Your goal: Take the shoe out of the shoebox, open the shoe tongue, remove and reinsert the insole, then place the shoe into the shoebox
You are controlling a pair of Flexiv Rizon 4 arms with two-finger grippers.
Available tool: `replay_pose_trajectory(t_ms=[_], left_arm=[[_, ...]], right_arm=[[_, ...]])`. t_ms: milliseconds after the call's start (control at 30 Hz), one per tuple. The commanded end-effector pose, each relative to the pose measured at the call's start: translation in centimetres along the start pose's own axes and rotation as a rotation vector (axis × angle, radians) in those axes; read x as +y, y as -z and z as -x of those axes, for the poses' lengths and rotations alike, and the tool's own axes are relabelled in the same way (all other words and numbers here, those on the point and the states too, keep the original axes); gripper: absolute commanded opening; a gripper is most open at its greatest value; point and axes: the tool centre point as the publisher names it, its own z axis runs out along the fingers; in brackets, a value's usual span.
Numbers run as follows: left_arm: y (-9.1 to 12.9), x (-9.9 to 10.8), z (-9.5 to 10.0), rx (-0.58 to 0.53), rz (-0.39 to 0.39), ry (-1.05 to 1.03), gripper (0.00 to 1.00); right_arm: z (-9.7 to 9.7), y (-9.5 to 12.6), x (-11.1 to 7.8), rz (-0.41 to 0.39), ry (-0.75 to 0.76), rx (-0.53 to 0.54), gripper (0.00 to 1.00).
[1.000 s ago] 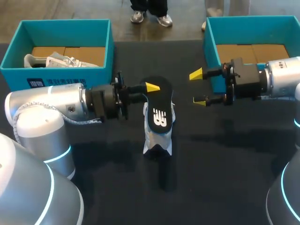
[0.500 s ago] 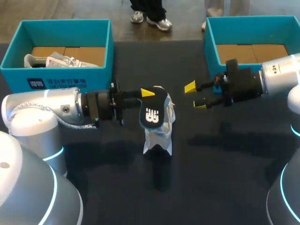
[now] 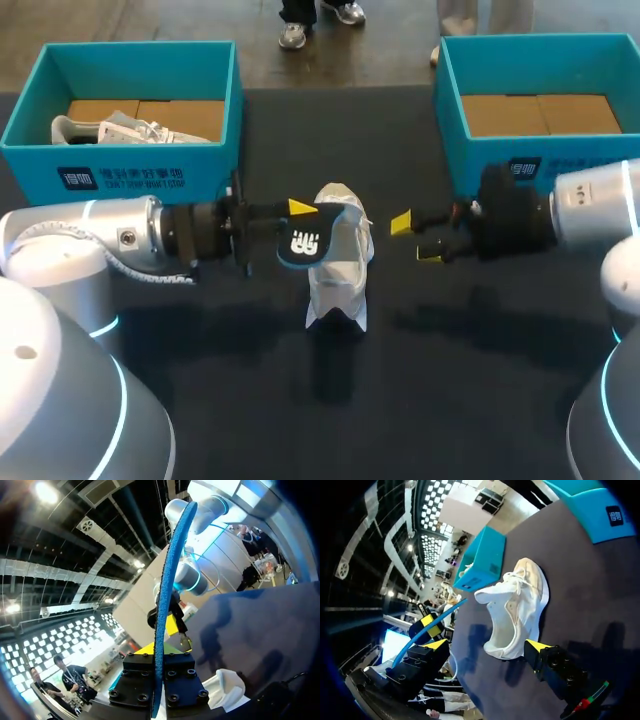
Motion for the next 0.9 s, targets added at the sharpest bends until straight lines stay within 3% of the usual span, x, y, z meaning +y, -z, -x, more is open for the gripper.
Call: replay_pose_trajectory(t_ms=[33,267,467,667,900], left_arm=[[0.3,0.2,-0.2,-0.005,0.001,-0.001,0.0],[0.5,0.4,0.1,-0.021,-0.035,0.032,0.0],[0.5,1.1,-0.8,-0.013,-0.042,0.068,0.0],[0.2,1.3,-1.4,-0.009,-0.056,0.102,0.0],[-0.1,1.8,-1.8,-0.013,-0.06,0.126,0.0]], right_arm=[[-0.2,-0.3,-0.2,0.01,0.0,-0.004,1.0],[-0.2,-0.3,-0.2,0.01,0.0,-0.004,1.0],[-0.2,-0.3,-0.2,0.01,0.0,-0.004,1.0],[0.5,-2.0,-0.4,0.049,0.152,-0.084,1.0],[2.2,-3.0,-1.5,0.064,0.22,-0.129,1.0]])
